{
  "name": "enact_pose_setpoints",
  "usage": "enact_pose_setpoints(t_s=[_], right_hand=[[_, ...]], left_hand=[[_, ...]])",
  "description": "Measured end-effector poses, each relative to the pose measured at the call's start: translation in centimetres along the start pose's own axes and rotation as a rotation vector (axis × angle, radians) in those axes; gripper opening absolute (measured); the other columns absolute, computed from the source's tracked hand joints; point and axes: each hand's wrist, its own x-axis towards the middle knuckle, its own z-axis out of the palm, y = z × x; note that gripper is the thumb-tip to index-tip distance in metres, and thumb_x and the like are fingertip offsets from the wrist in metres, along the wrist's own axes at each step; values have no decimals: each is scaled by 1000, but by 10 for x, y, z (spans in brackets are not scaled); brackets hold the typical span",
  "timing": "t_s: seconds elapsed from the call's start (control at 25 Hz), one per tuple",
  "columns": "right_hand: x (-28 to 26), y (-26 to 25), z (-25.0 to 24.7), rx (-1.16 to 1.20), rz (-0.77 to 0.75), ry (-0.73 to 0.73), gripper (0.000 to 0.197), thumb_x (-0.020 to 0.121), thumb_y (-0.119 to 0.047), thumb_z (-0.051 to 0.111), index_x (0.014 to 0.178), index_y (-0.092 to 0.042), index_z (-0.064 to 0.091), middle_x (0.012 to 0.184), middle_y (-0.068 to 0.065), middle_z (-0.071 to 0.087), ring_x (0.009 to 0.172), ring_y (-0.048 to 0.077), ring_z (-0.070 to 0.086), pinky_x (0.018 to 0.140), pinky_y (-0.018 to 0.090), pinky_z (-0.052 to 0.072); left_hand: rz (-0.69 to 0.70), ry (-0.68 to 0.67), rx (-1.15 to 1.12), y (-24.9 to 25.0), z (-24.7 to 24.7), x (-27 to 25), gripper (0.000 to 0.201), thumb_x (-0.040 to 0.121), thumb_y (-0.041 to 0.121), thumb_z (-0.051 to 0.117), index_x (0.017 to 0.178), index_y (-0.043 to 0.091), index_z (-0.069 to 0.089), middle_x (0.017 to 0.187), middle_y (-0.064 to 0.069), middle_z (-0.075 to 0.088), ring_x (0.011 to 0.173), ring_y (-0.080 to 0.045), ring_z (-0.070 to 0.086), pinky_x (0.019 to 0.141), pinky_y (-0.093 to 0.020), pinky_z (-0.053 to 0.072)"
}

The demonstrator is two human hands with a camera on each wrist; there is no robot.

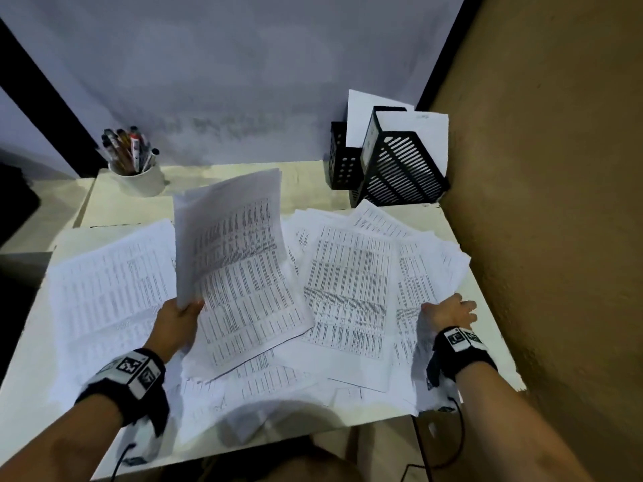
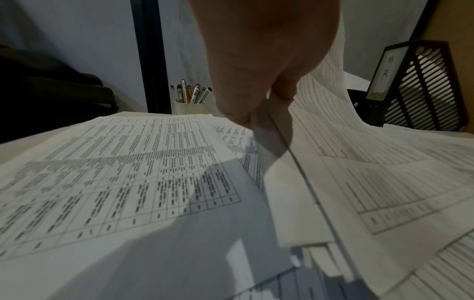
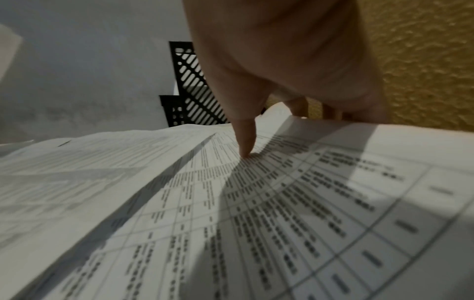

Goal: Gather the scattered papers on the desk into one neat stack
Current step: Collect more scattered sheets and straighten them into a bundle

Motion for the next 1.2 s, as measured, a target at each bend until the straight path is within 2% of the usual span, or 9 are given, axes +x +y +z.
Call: enact_pose_setpoints(t_s=[0.2, 0.32, 0.44, 0.6, 0.68, 0.76, 0.96, 1.08, 1.2], right_hand=[[-9, 0, 2, -66, -69, -2, 90, 80, -26, 69, 146, -8, 11, 146, 19, 19, 128, 39, 29, 96, 52, 39], [-10, 0, -1, -165, -144, -1, 66, 82, -21, 65, 136, -4, 31, 140, 20, 36, 123, 37, 41, 93, 45, 44], [-7, -1, -13, 137, -173, -203, 44, 86, -12, 63, 123, 6, 47, 125, 23, 56, 115, 37, 54, 91, 38, 45], [-25, 0, 3, 606, 13, -609, 77, 67, -26, 82, 126, 9, 46, 113, 19, 64, 109, 31, 59, 108, 43, 38], [-37, -7, 24, 540, -13, -527, 91, 51, -37, 90, 120, 9, 52, 115, 20, 63, 106, 32, 60, 104, 47, 42], [-50, -15, 36, 517, -28, -509, 96, 60, -27, 87, 134, 10, 38, 130, 22, 53, 119, 34, 53, 100, 41, 43], [-61, -10, 41, 455, -112, -415, 50, 78, -13, 73, 119, 10, 54, 107, 20, 64, 97, 32, 61, 83, 34, 46], [-68, -15, 11, 341, -253, -297, 37, 87, -8, 61, 119, 8, 55, 116, 24, 62, 108, 35, 59, 80, 28, 40], [-71, -25, -24, 293, -386, -225, 29, 90, -7, 56, 114, 9, 58, 99, 18, 61, 105, 36, 60, 75, 27, 36]], left_hand=[[27, -1, -7, -1, -1, -2, 39, 93, 16, 50, 56, 9, 40, 49, -10, 44, 33, -18, 37, 50, -26, 27], [15, 8, -16, -3, -2, 0, 37, 92, 16, 51, 58, 9, 41, 50, -9, 42, 38, -18, 36, 49, -27, 26], [16, -3, -29, -2, -3, 0, 33, 92, 15, 52, 61, 8, 42, 53, -8, 42, 35, -17, 39, 41, -22, 29], [12, -21, 7, -2, -3, 0, 34, 93, 16, 51, 61, 9, 41, 51, -8, 41, 36, -19, 38, 45, -25, 28], [5, -39, 24, -4, -1, 0, 32, 93, 17, 51, 63, 8, 42, 50, -7, 41, 32, -15, 39, 40, -22, 30], [-15, -48, 25, -7, 1, -1, 31, 93, 17, 51, 65, 7, 42, 52, -8, 41, 40, -18, 38, 44, -24, 29], [-49, -62, -52, -14, -3, -5, 29, 92, 17, 51, 66, 10, 43, 58, -7, 42, 52, -16, 36, 51, -28, 27], [-40, -46, -69, -14, -15, -2, 29, 92, 18, 51, 65, 9, 44, 58, -7, 42, 52, -17, 36, 51, -28, 27], [-47, -25, -113, -13, -26, 4, 25, 93, 19, 51, 72, 6, 47, 61, -8, 43, 54, -17, 36, 51, -29, 28]])
